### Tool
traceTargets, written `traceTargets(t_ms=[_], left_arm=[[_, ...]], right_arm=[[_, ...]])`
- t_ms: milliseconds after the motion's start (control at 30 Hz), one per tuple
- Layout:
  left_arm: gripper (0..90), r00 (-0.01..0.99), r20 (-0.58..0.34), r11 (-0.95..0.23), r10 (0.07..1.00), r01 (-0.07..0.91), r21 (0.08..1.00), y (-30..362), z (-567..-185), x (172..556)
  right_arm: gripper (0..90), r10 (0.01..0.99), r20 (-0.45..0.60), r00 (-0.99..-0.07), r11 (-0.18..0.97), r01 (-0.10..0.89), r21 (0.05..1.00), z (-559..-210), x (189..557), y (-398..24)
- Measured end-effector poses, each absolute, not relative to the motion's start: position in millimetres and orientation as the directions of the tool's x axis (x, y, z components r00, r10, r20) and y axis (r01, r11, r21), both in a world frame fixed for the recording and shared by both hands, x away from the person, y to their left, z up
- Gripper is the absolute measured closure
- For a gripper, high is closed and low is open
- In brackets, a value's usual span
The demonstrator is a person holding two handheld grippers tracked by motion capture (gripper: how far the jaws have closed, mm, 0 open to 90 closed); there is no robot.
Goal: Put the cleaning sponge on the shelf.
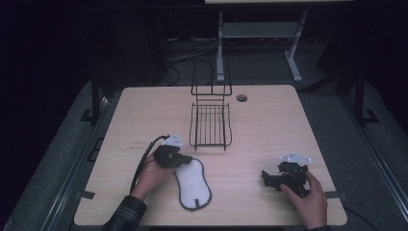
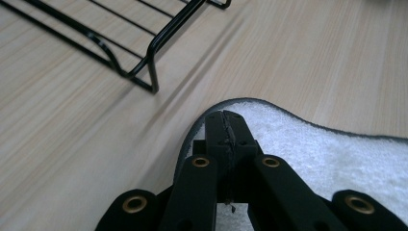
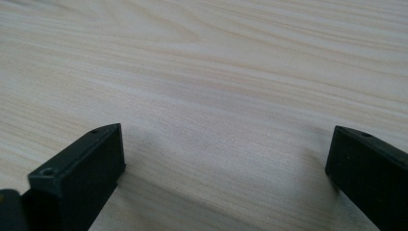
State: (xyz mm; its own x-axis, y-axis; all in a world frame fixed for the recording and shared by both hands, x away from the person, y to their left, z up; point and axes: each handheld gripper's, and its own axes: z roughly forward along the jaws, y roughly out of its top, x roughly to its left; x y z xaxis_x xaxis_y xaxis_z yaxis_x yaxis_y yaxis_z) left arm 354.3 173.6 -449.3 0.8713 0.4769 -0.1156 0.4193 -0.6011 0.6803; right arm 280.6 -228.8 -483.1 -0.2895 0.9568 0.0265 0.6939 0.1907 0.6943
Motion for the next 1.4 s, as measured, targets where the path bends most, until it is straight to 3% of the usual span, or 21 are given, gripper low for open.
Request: traceTargets(t_ms=[1400], left_arm=[[89.6, 0.759, -0.132, -0.51, 0.638, 0.544, 0.666, 275, -446, 294]], right_arm=[[0.0, 0.957, 0.026, -0.29, 0.191, 0.694, 0.695, -483, 280, -229]])
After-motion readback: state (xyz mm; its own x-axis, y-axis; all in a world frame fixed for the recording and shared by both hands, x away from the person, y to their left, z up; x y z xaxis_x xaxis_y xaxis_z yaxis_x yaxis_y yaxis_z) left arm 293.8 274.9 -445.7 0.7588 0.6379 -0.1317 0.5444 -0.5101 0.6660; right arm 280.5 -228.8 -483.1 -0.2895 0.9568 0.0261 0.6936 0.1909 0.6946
